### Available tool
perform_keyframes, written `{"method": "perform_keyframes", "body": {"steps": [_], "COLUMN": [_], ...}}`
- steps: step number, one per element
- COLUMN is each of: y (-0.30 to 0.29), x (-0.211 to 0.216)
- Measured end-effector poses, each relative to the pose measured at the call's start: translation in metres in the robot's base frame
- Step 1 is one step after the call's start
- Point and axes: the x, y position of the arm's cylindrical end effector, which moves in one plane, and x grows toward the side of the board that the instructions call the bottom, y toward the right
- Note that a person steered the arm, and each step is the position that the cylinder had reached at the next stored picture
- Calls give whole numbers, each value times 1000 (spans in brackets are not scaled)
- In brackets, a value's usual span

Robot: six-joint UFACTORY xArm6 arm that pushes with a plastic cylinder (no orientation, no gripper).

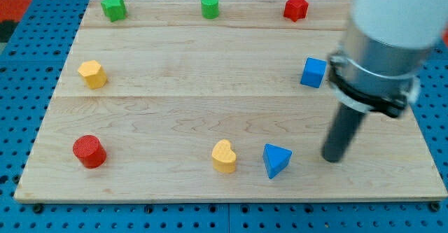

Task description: Move your arm closer to the blue cube

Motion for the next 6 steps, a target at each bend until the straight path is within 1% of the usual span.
{"method": "perform_keyframes", "body": {"steps": [1, 2, 3, 4, 5, 6], "y": [-21, -79, -111, -91, 18, 46], "x": [24, 11, 5, 3, -13, -82]}}
